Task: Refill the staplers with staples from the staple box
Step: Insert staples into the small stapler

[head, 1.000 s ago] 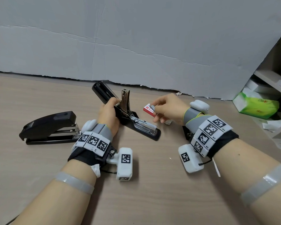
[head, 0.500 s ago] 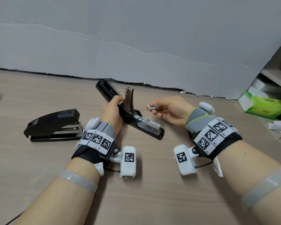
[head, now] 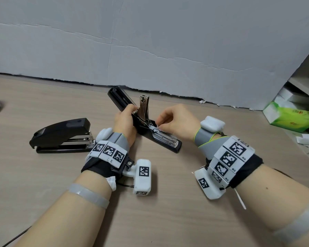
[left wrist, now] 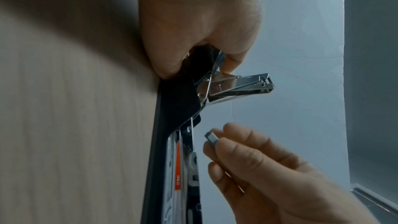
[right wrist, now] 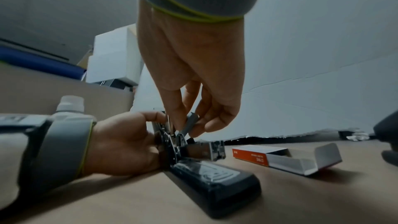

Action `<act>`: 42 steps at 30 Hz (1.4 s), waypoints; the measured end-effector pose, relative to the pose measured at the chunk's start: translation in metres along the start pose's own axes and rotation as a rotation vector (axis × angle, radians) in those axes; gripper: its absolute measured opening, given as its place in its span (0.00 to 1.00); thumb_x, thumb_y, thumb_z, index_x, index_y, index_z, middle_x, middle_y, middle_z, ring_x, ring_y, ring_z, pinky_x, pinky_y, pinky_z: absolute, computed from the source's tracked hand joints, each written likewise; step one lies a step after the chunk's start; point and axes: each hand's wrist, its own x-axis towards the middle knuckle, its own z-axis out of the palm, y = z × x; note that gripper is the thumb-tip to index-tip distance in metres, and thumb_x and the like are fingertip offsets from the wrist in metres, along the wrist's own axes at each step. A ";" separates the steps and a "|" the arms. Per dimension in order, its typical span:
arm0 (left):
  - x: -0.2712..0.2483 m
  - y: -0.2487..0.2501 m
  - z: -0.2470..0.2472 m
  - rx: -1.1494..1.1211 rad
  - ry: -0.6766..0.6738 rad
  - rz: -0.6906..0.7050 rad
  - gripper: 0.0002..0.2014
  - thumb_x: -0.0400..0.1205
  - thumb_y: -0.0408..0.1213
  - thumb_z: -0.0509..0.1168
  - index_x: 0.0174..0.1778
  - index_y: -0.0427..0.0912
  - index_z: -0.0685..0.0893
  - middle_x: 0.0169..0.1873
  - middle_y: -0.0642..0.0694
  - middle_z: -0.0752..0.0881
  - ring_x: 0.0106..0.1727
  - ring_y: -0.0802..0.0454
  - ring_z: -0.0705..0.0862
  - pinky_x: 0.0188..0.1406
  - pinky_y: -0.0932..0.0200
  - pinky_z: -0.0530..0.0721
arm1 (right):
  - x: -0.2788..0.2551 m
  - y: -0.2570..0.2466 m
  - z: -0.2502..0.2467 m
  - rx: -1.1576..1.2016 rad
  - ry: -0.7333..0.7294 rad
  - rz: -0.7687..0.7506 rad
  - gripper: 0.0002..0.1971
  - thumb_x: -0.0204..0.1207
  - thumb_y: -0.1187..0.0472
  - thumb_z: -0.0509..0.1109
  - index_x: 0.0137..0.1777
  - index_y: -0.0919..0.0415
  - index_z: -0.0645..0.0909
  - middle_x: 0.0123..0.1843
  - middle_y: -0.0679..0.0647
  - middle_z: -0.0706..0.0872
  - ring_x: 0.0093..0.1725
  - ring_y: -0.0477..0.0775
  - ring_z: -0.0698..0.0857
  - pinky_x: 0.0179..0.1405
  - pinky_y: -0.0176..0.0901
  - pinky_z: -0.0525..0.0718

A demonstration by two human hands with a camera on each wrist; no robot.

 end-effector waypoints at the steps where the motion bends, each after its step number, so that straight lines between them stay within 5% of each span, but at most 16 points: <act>1: 0.000 0.000 0.000 0.003 0.003 0.003 0.29 0.57 0.42 0.72 0.53 0.34 0.81 0.44 0.32 0.81 0.45 0.33 0.84 0.61 0.22 0.77 | 0.000 -0.001 0.003 -0.015 -0.004 -0.007 0.10 0.69 0.69 0.76 0.37 0.50 0.86 0.39 0.50 0.91 0.44 0.54 0.90 0.52 0.54 0.89; 8: -0.005 0.003 0.002 0.004 0.014 0.002 0.26 0.56 0.42 0.72 0.49 0.37 0.80 0.36 0.39 0.80 0.41 0.40 0.81 0.46 0.42 0.83 | 0.000 0.002 0.009 -0.135 0.021 -0.011 0.09 0.70 0.69 0.72 0.40 0.53 0.87 0.39 0.48 0.87 0.42 0.51 0.86 0.44 0.42 0.84; 13: -0.003 0.002 0.001 0.001 0.006 0.007 0.27 0.56 0.42 0.71 0.50 0.36 0.80 0.39 0.38 0.79 0.42 0.38 0.81 0.52 0.34 0.85 | 0.000 0.002 0.009 -0.140 0.045 -0.019 0.09 0.70 0.67 0.73 0.39 0.50 0.85 0.33 0.41 0.83 0.39 0.48 0.83 0.41 0.39 0.78; 16: -0.004 0.003 0.002 -0.009 0.022 0.027 0.22 0.57 0.40 0.71 0.46 0.37 0.79 0.36 0.38 0.79 0.40 0.39 0.80 0.45 0.40 0.83 | 0.002 0.002 0.012 -0.156 0.072 -0.022 0.11 0.70 0.67 0.73 0.37 0.48 0.84 0.32 0.38 0.81 0.39 0.49 0.81 0.41 0.37 0.74; 30: -0.005 0.001 0.003 -0.024 0.010 0.037 0.20 0.63 0.38 0.69 0.49 0.38 0.76 0.30 0.41 0.77 0.34 0.42 0.79 0.41 0.44 0.80 | 0.003 0.001 0.017 -0.226 0.106 -0.052 0.10 0.69 0.69 0.70 0.39 0.54 0.87 0.29 0.38 0.78 0.40 0.52 0.81 0.42 0.39 0.77; 36: -0.005 0.002 0.003 -0.014 0.009 0.054 0.09 0.65 0.36 0.68 0.38 0.40 0.77 0.26 0.44 0.77 0.26 0.46 0.78 0.31 0.56 0.78 | -0.001 -0.003 0.019 -0.286 0.071 -0.025 0.09 0.68 0.68 0.71 0.41 0.51 0.86 0.40 0.47 0.84 0.49 0.58 0.85 0.51 0.52 0.86; 42: -0.005 0.002 0.003 -0.021 -0.002 0.055 0.13 0.66 0.36 0.67 0.44 0.38 0.75 0.27 0.45 0.76 0.24 0.47 0.78 0.28 0.58 0.79 | 0.002 -0.003 0.022 -0.268 0.076 0.019 0.12 0.65 0.69 0.70 0.36 0.49 0.83 0.43 0.52 0.91 0.48 0.60 0.87 0.52 0.54 0.87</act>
